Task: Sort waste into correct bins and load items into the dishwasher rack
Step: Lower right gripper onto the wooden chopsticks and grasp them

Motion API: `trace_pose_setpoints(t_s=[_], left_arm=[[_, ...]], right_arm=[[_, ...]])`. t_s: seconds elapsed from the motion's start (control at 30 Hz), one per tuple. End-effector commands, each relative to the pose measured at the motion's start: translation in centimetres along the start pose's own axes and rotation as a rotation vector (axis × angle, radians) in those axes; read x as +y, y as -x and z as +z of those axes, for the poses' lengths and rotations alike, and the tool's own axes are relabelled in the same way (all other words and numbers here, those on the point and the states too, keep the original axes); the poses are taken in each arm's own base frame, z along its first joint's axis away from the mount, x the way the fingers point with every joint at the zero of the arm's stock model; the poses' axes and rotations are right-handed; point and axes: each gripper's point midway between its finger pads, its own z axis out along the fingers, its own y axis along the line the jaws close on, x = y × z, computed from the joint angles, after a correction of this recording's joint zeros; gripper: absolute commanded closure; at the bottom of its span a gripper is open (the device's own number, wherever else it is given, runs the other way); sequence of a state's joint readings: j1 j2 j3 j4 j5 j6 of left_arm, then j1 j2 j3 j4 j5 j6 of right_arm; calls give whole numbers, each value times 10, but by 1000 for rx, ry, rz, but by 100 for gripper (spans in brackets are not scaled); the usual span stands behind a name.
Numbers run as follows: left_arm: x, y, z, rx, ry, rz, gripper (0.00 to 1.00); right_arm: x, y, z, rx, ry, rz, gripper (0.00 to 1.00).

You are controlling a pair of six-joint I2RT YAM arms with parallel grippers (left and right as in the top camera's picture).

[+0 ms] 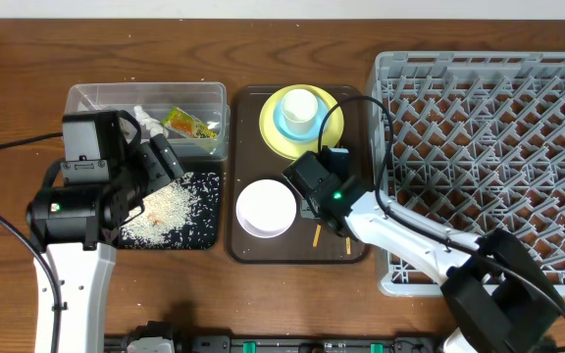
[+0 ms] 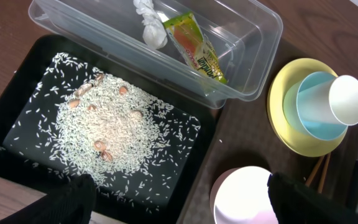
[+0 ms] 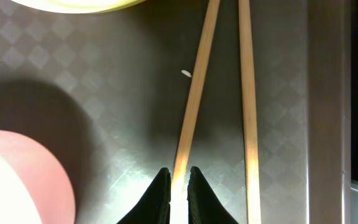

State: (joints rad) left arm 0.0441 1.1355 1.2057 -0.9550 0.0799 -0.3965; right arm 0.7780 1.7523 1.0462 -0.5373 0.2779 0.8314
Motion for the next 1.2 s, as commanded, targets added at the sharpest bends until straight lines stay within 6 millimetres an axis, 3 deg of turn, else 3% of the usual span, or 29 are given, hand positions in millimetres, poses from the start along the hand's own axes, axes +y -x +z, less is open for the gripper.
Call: trace_pose_setpoints(t_s=[0.0, 0.53, 0.77, 0.97, 1.17], left_arm=[[1, -2, 2, 9, 1, -6, 9], [1, -2, 2, 9, 1, -6, 9], [1, -2, 2, 9, 1, -6, 9], [1, -2, 2, 9, 1, -6, 9], [1, -2, 2, 9, 1, -6, 9]], right_arm=[[-5, -1, 7, -13, -43, 17, 91], [-10, -13, 39, 9, -102, 16, 85], [-9, -16, 41, 24, -97, 13, 99], [-2, 3, 17, -30, -39, 14, 99], [6, 41, -41, -169, 62, -88, 99]])
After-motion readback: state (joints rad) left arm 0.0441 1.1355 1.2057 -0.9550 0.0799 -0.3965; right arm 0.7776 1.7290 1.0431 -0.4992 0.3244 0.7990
